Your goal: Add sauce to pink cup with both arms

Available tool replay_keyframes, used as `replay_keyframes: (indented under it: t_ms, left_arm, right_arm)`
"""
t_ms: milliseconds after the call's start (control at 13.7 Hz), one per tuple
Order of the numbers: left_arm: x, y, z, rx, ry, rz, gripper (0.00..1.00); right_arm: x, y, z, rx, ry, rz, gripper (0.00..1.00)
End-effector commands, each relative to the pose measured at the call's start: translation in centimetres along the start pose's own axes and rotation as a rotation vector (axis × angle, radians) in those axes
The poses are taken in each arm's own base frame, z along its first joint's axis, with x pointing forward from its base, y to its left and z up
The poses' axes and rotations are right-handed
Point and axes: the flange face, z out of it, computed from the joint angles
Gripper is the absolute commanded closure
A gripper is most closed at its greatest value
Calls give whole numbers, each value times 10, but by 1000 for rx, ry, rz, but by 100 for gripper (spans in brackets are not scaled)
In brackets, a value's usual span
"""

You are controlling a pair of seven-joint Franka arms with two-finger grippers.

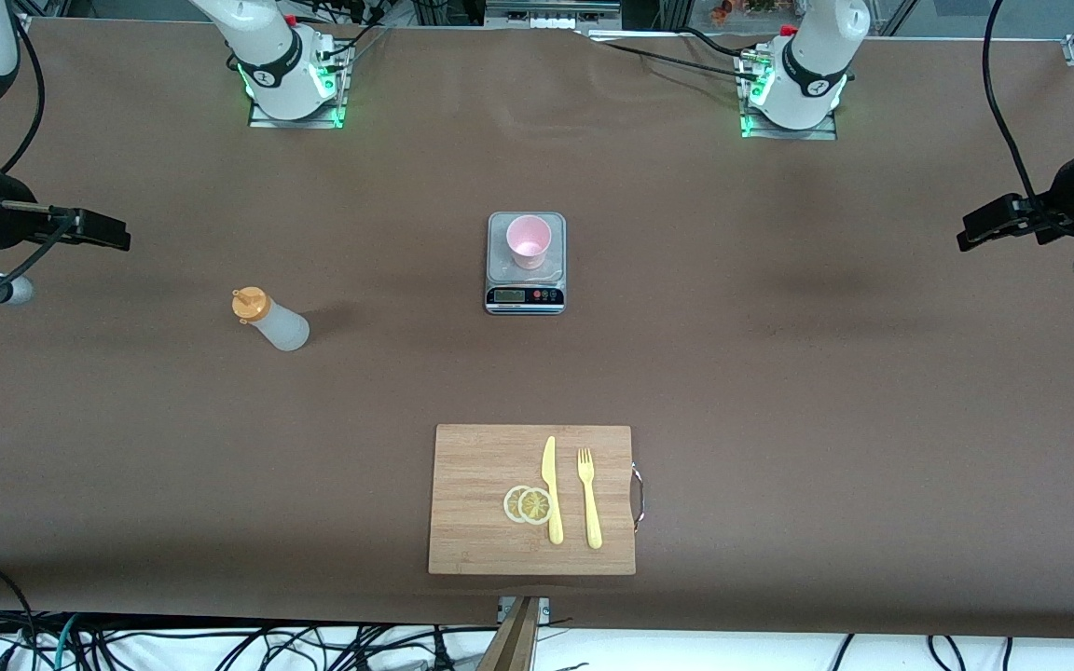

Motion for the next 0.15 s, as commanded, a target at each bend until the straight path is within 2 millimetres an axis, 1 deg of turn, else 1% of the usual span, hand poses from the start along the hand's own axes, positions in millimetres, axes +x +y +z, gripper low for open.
replay_keyframes:
  t_ms: [0, 73]
  left_arm:
    - [-4, -1, -5, -26, -2, 15, 0]
    - [-4, -1, -5, -26, -2, 15, 0]
  right_arm:
    - [0, 3, 1, -10, 14, 5, 0]
    - [0, 3, -3, -10, 23, 5, 0]
